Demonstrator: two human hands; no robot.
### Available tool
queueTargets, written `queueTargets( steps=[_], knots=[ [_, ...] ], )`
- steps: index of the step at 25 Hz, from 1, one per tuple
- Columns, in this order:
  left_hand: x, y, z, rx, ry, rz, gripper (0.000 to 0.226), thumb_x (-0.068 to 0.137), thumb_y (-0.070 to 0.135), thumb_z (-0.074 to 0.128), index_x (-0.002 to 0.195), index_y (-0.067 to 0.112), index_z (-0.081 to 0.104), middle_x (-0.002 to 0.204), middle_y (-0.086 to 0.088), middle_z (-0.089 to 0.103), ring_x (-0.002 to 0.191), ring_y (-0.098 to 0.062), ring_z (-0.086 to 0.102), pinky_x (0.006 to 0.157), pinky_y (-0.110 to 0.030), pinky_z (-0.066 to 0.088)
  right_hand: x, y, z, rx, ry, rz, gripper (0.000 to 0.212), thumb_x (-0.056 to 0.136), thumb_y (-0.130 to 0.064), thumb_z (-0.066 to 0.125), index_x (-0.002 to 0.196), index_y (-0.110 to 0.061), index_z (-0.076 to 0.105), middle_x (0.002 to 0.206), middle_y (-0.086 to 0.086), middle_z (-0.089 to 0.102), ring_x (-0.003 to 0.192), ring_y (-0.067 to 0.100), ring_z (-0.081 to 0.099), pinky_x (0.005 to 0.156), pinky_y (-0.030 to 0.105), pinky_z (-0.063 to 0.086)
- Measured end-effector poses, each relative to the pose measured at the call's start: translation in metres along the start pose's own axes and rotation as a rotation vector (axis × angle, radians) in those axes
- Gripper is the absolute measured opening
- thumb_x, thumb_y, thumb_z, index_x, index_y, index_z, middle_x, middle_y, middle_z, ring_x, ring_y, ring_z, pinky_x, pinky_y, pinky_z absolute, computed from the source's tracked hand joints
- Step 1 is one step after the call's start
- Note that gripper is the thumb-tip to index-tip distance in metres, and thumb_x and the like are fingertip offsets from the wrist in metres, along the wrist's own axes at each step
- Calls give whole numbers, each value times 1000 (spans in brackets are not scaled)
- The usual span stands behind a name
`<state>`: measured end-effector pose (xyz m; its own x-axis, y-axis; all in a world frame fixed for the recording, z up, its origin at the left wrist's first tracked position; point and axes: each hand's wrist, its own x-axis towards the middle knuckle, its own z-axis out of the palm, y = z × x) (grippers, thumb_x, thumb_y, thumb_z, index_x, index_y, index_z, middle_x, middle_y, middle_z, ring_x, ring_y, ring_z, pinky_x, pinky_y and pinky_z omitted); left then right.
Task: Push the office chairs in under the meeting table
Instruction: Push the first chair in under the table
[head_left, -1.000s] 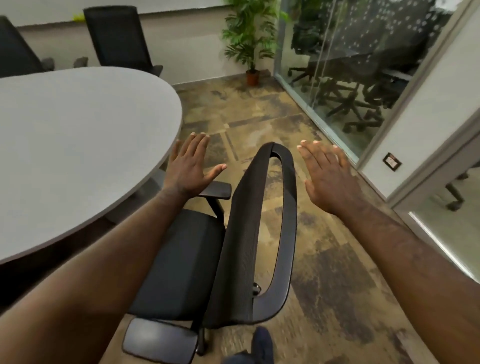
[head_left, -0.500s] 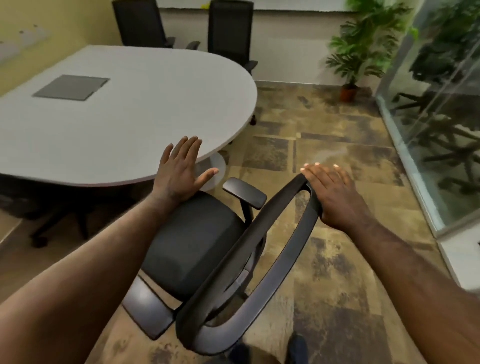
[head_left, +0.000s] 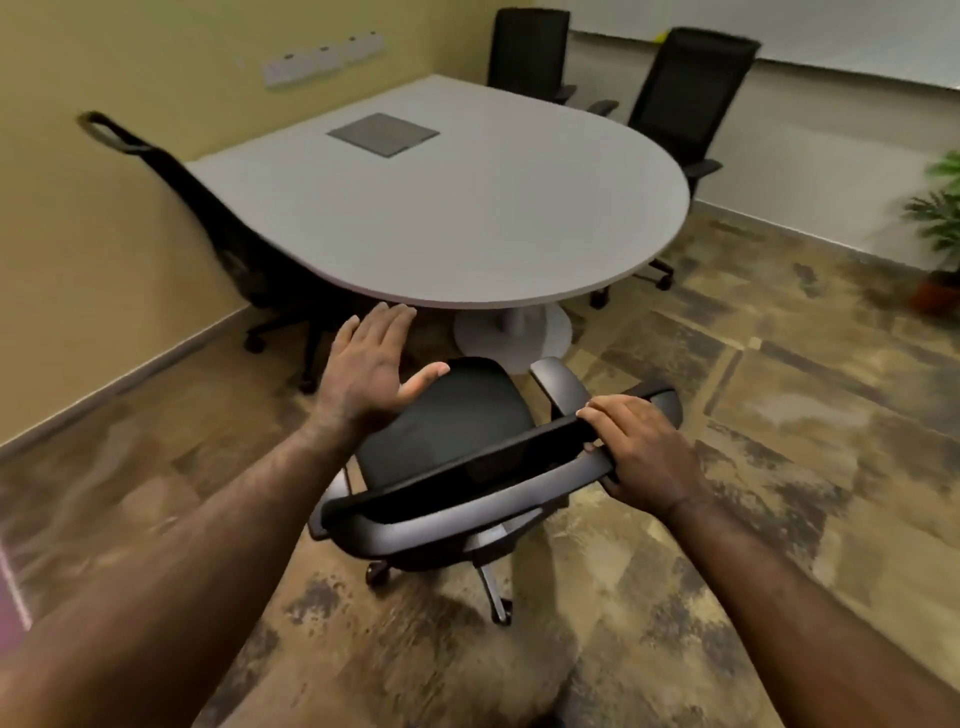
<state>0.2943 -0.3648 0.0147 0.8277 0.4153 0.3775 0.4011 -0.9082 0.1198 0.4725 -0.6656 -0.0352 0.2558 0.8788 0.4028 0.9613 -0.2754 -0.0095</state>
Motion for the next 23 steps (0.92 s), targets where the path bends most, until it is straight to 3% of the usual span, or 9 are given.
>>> queueTargets(
  steps=[4, 8, 11, 14, 17, 20, 23],
  knots=[
    [-49, -2, -10, -124, -1, -57, 89, 84, 78, 31, 137, 9, 48, 139, -12, 53, 130, -27, 45, 106, -43, 36, 1, -5, 5, -42, 76, 85, 33, 80, -30, 53, 108, -13, 48, 110, 11, 47, 100, 34, 46, 85, 44, 35],
    [-107, 21, -22, -179, -76, -102, 82, 82, 80, 33, 135, 19, 49, 133, -2, 55, 122, -20, 48, 96, -38, 41, -2, -24, -2, -99, 17, 136, 17, 85, -28, 54, 87, -13, 45, 85, 10, 47, 79, 32, 43, 67, 42, 35],
    [-127, 54, -26, -187, -114, -40, 72, 81, 76, 39, 126, 22, 53, 120, 3, 57, 108, -16, 50, 86, -36, 42, 4, -28, -10, -138, -89, 132, 27, 85, -26, 65, 69, -14, 47, 67, 10, 51, 65, 33, 49, 60, 39, 32],
    [-131, 75, -29, -119, -141, 10, 60, 79, 74, 45, 106, 23, 59, 100, 4, 53, 91, -14, 45, 77, -33, 42, 11, -30, -18, -175, -275, 131, 29, 80, -27, 66, 65, -20, 42, 68, 6, 56, 68, 32, 54, 63, 36, 29],
    [-130, 96, -25, -54, -202, 3, 56, 76, 75, 46, 96, 24, 56, 92, 6, 46, 84, -13, 42, 69, -30, 41, 16, -29, -25, -205, -434, 77, 18, 71, -32, 62, 66, -25, 45, 71, -1, 60, 75, 27, 60, 64, 35, 37],
    [-130, 109, -18, 28, -303, -87, 43, 77, 72, 49, 87, 30, 49, 81, 11, 47, 74, -12, 49, 56, -29, 36, 23, -18, -27, -108, -504, 5, 19, 72, -39, 62, 69, -28, 47, 67, -7, 53, 74, 23, 62, 57, 31, 38],
    [-125, 116, -13, 125, -324, -176, 26, 80, 56, 55, 77, 32, 46, 69, 13, 49, 70, -14, 56, 53, -30, 34, 23, 0, -28, -85, -506, -57, 18, 72, -42, 60, 70, -29, 48, 65, -9, 50, 74, 21, 62, 54, 30, 37]
  ],
)
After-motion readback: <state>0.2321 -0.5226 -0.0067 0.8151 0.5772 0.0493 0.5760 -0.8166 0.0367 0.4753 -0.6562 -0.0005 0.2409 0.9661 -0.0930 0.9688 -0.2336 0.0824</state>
